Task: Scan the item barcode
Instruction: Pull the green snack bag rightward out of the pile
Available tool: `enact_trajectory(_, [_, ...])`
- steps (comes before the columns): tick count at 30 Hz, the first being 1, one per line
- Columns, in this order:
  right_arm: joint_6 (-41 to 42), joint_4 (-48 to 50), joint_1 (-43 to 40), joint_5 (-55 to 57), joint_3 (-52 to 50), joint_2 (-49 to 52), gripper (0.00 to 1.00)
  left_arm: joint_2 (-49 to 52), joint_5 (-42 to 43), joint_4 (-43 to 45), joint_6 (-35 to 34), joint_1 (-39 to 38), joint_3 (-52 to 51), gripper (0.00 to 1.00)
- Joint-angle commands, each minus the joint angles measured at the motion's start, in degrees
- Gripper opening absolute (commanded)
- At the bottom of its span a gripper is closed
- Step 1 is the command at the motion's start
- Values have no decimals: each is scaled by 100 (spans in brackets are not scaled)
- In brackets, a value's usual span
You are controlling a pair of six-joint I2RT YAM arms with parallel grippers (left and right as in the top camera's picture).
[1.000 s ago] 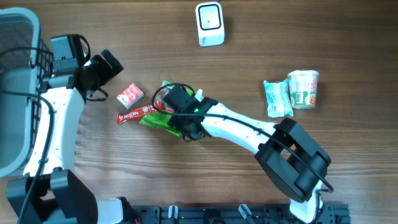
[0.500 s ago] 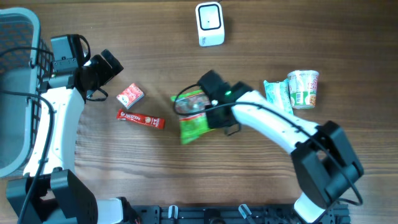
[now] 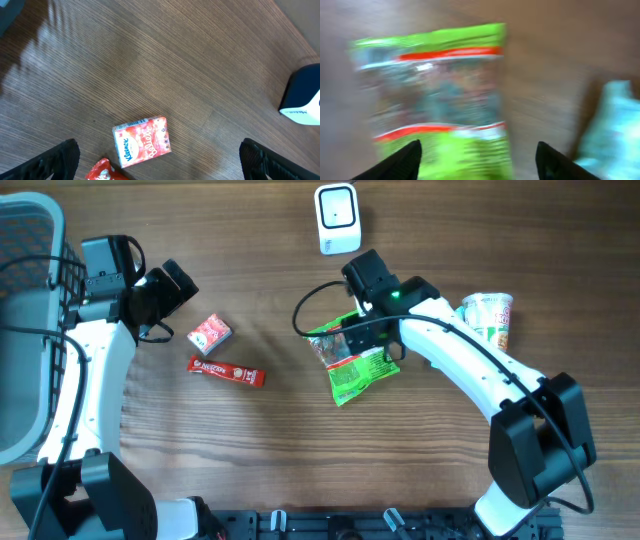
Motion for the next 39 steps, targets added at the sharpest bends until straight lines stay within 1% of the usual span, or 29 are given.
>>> enact_trajectory(1, [741, -321, 17, -1132, 66, -94, 76, 9, -52, 13, 9, 13, 11, 100])
enact_trajectory(3, [852, -592, -39, -1088, 55, -96, 76, 9, -52, 13, 9, 13, 11, 100])
enact_trajectory(5, [935, -752, -302, -1097, 57, -140, 75, 9, -52, 13, 9, 13, 11, 100])
enact_trajectory(8, [892, -938, -704, -1384, 57, -186, 76, 9, -52, 13, 9, 13, 11, 100])
enact_trajectory(10, [452, -1425, -968, -1646, 55, -186, 75, 9, -52, 13, 9, 13, 11, 100])
enact_trajectory(12, [470, -1628, -1073, -1655, 2, -186, 74, 9, -52, 13, 9, 13, 11, 100])
enact_trajectory(13, [612, -1600, -1097, -1657, -131, -186, 74, 9, -52, 13, 9, 13, 11, 100])
enact_trajectory(16, [1069, -1268, -1069, -1853, -575, -186, 73, 9, -52, 13, 9, 13, 11, 100])
enact_trajectory(19, [1622, -282, -857, -2343, -1200, -186, 72, 9, -52, 13, 9, 13, 11, 100])
enact_trajectory(21, [2039, 286, -656, -2291, -1480, -186, 71, 9, -52, 13, 9, 13, 11, 100])
enact_trajectory(22, [2221, 518, -575, -2208, -1593, -186, 69, 9, -52, 13, 9, 13, 11, 100])
enact_trajectory(23, [2352, 632, -531, -2041, -1639, -186, 65, 9, -52, 13, 9, 13, 11, 100])
enact_trajectory(24, [2424, 708, -503, -1759, -1659, -186, 55, 9, -52, 13, 9, 13, 11, 100])
enact_trajectory(25, [2417, 743, -496, -1408, -1659, -186, 35, 9, -52, 13, 9, 13, 11, 100])
enact_trajectory(27, [2398, 728, -507, -710, -1659, -186, 20, 9, -52, 13, 9, 13, 11, 100])
enact_trajectory(28, [2378, 710, -509, -343, -1659, -186, 7, 9, -52, 13, 9, 13, 11, 100])
enact_trajectory(29, [2253, 713, -507, -90, -1659, -186, 4, 9, -52, 13, 9, 13, 11, 100])
enact_trajectory(33, [1303, 787, -566, 1552, -1659, -186, 4, 9, -52, 13, 9, 13, 11, 100])
enact_trajectory(34, [1141, 852, -577, 1838, -1657, -186, 4, 9, -52, 13, 9, 13, 11, 100])
enact_trajectory(35, [911, 920, -579, 1875, -1644, -186, 4, 9, -52, 13, 9, 13, 11, 100])
enact_trajectory(36, [654, 938, -577, 1683, -1600, -186, 25, 9, -52, 13, 9, 13, 11, 100])
enact_trajectory(37, [586, 927, -577, 1384, -1547, -186, 61, 9, -52, 13, 9, 13, 11, 100])
enact_trajectory(39, [601, 800, -595, 857, -1392, -186, 65, 9, -52, 13, 9, 13, 11, 100])
